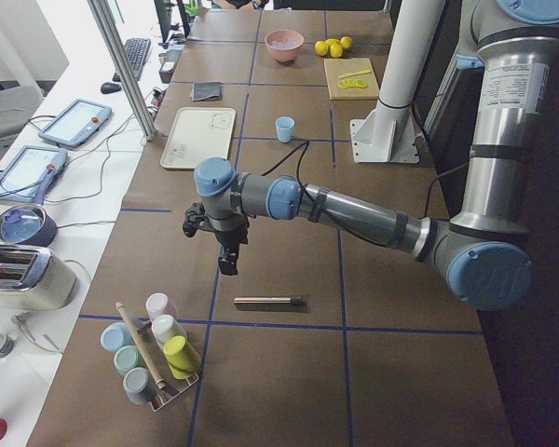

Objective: Mash ice and strawberries in cup
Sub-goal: 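Grasp the metal pestle beside the table with the left gripper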

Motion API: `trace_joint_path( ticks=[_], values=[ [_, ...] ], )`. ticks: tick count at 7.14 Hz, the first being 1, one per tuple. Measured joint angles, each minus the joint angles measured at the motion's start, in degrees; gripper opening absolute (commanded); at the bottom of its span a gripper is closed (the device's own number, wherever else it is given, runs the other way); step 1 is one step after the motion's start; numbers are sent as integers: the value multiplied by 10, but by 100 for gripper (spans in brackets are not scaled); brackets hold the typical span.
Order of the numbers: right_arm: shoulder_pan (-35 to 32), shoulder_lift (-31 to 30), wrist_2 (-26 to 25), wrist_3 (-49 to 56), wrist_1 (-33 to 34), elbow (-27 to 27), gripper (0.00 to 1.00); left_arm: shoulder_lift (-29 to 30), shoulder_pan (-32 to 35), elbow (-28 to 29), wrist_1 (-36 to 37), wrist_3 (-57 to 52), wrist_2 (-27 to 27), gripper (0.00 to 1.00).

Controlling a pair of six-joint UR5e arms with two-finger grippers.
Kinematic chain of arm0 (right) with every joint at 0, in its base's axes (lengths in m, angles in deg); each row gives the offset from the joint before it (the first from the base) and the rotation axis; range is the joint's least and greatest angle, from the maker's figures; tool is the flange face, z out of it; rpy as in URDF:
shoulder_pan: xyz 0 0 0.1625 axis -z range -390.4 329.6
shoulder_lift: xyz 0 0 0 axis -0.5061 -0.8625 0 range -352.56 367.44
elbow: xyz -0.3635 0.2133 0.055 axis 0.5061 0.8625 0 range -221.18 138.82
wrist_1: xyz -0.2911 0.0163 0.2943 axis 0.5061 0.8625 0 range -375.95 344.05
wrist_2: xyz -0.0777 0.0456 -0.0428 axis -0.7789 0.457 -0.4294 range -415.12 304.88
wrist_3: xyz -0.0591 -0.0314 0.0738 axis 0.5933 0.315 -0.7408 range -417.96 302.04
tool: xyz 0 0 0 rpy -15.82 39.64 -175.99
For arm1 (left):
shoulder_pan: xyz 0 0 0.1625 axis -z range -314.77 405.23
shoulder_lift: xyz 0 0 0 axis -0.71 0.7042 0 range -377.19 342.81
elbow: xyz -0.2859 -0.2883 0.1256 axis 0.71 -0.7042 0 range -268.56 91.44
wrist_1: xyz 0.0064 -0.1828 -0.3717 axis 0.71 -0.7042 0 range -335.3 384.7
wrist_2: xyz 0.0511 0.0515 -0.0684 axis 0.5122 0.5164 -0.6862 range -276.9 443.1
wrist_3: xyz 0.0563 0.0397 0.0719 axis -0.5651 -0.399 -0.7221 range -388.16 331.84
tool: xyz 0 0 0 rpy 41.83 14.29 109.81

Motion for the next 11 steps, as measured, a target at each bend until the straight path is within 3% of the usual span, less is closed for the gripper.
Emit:
trace_joint_path(
  ticks=[3,6,8,11],
  values=[
    [0,-1,0,-2,-1,0,99,-65,-6,78,-252,159,0,100],
    [0,-1,0,-2,-1,0,99,-71,-88,160,-434,299,43,100],
    [0,-1,0,-1,-2,0,99,-65,-138,199,-497,341,80,100],
    [0,-1,0,-1,-2,0,99,-53,-166,226,-517,349,92,100]
  ],
)
